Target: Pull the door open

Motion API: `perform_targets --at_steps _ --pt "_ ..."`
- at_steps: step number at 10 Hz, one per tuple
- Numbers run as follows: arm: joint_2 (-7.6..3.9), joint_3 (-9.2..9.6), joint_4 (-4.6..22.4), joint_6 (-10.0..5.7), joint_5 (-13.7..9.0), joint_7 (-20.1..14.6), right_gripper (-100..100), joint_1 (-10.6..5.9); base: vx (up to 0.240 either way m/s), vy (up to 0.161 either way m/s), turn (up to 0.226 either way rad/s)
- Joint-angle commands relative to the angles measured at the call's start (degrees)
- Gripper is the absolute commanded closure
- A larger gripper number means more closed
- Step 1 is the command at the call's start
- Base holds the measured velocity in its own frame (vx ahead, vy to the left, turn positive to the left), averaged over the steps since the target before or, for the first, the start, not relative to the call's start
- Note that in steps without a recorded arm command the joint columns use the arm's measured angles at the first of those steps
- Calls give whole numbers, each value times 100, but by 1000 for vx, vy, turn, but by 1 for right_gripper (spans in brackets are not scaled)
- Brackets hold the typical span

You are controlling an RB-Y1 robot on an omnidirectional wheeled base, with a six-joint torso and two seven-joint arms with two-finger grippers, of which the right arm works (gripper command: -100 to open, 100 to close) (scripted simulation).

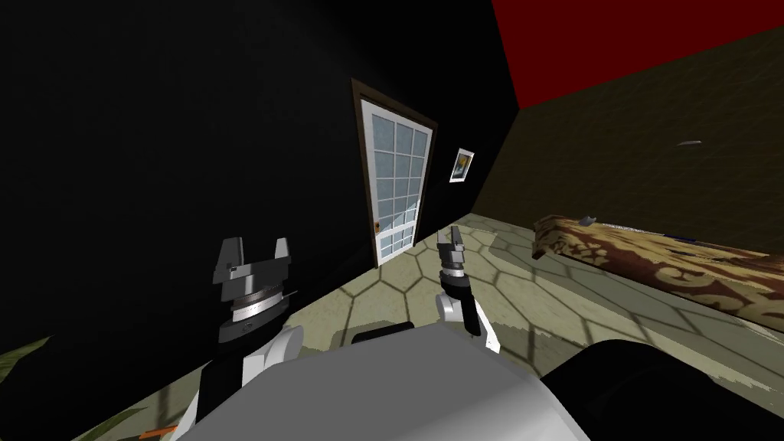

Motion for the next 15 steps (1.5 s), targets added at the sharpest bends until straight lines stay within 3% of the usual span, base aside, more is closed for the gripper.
perform_targets --at_steps 1,7,15 --pt "-23 20 163 -19 22 198 -100 -41 75 5 78" --pt "-178 6 871 -116 54 965 -100 -189 78 6 83" --pt "-376 -18 2066 -279 108 2226 -100 -437 98 -1 109"
